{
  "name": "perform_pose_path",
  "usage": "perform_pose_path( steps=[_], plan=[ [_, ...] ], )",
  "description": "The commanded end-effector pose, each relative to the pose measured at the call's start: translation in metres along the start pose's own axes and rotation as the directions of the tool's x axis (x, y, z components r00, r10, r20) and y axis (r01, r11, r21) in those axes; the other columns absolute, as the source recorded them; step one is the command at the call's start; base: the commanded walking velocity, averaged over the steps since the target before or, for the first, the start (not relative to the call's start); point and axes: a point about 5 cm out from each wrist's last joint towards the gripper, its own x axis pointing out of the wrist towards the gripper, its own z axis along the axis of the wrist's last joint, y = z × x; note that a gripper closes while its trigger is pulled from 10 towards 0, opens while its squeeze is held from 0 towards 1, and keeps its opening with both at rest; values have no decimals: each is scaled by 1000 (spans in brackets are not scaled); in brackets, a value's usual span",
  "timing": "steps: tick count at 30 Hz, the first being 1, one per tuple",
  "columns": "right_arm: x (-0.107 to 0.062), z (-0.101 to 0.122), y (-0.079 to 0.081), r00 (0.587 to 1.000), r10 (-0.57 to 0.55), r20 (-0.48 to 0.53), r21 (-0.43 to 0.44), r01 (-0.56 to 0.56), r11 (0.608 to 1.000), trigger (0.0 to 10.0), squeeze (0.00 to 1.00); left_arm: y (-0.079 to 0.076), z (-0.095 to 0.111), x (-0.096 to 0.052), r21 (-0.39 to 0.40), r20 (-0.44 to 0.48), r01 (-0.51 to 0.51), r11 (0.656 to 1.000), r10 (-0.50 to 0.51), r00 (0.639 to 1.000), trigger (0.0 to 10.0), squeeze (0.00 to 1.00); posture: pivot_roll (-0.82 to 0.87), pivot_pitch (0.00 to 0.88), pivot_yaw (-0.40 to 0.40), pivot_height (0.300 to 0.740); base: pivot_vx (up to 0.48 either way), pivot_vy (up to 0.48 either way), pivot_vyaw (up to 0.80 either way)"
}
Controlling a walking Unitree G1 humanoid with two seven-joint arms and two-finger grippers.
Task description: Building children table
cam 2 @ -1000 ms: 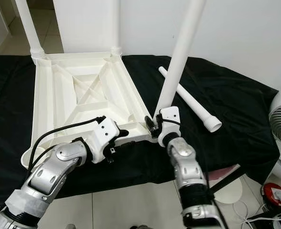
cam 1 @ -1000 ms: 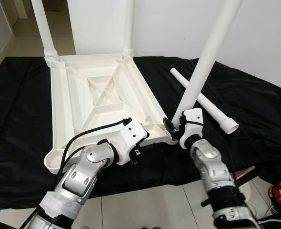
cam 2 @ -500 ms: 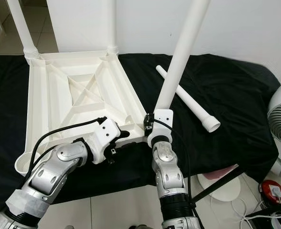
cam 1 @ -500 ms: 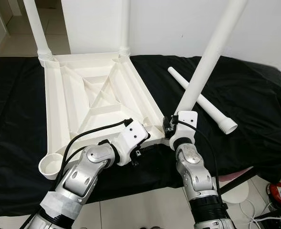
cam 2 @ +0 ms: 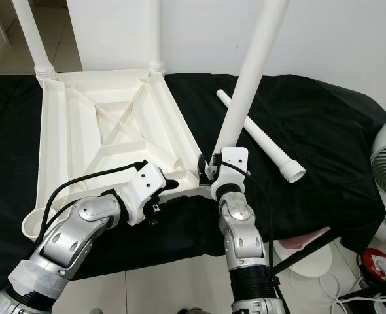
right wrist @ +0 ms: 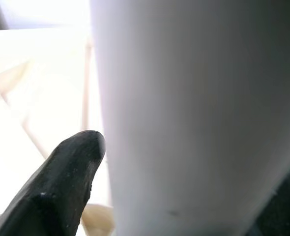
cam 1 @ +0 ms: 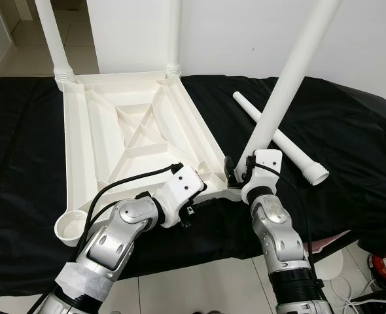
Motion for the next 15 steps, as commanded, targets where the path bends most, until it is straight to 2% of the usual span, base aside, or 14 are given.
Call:
perform_pose_path(
  steps=[1, 2, 5, 7, 8, 9, 10, 11, 15],
  plan=[
    [-3, -2, -4, 1000, 4, 0, 3, -4, 1000, 10000, 859, -3, 1, 1, -6, 2, 21, 1000, -21, 1000, 10000, 0, 76, 18, -96, 740, 0, 0, 0],
    [-4, -3, -7, 999, 36, -4, -13, -36, 999, 10000, 0, -3, 1, 1, -6, 2, 19, 1000, -19, 1000, 10000, 0, 74, 23, -97, 740, 0, 0, 0],
    [-5, -5, -10, 996, 93, -10, -21, -94, 995, 10000, 0, -2, 1, 1, -6, 2, 17, 1000, -17, 1000, 10000, 0, 71, 23, -96, 740, 0, 0, 0],
    [-9, -10, -15, 958, 286, -16, -69, -286, 956, 10000, 0, -1, 1, 2, -2, -2, 14, 1000, -14, 1000, 10000, 0, 67, 27, -94, 740, 0, 0, 0],
    [-9, -10, -15, 958, 286, -16, -69, -286, 956, 10000, 0, -1, 1, 2, -2, -2, 14, 1000, -14, 1000, 10000, 0, 67, 27, -94, 740, 0, 0, 0],
    [-11, -12, -20, 934, 356, -31, -96, -358, 929, 10000, 0, -1, 1, 2, -3, 0, 16, 1000, -16, 1000, 10000, 0, 67, 27, -94, 740, 0, 0, 0],
    [-11, -12, -20, 934, 356, -31, -96, -358, 929, 10000, 0, -1, 1, 2, -3, 0, 16, 1000, -16, 1000, 10000, 0, 67, 27, -94, 740, 0, 0, 0],
    [-11, -13, -24, 911, 411, -38, -109, -413, 904, 10000, 0, -1, 2, 2, -3, 3, 16, 1000, -16, 1000, 10000, 0, 65, 28, -90, 740, 0, 0, 0],
    [-6, -9, -32, 887, 460, -43, -116, -462, 879, 10000, 0, -1, 3, 3, -3, 5, 15, 1000, -15, 1000, 10000, 0, 66, 30, -93, 740, 0, 0, 0]
  ],
)
